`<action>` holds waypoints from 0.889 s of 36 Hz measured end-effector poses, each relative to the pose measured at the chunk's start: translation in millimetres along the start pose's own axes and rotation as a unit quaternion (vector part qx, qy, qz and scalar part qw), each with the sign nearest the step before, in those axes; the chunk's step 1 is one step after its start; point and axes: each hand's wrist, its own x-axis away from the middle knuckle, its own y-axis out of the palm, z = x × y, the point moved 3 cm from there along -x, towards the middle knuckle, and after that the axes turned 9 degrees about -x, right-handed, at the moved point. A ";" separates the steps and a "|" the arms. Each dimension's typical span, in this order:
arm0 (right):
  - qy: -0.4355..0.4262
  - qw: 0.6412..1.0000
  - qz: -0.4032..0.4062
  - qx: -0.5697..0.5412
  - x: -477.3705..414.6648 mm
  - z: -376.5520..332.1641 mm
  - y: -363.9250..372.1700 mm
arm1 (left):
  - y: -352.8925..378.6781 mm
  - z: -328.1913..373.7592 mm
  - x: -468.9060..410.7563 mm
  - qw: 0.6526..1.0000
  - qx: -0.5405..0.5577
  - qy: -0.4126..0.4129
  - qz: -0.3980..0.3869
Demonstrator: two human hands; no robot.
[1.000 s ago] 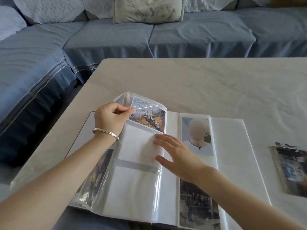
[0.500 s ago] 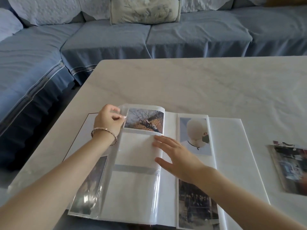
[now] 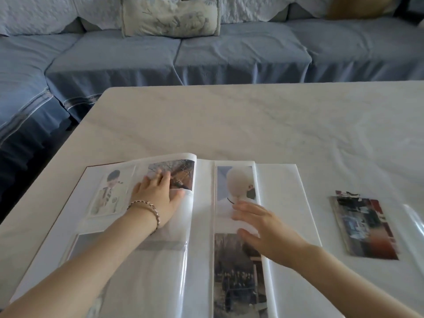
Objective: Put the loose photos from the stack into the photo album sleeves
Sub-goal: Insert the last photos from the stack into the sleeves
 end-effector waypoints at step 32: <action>0.319 0.885 0.338 0.004 108.9 135.8 -116.0 | 19.1 125.9 45.2 0.968 0.017 0.247 0.048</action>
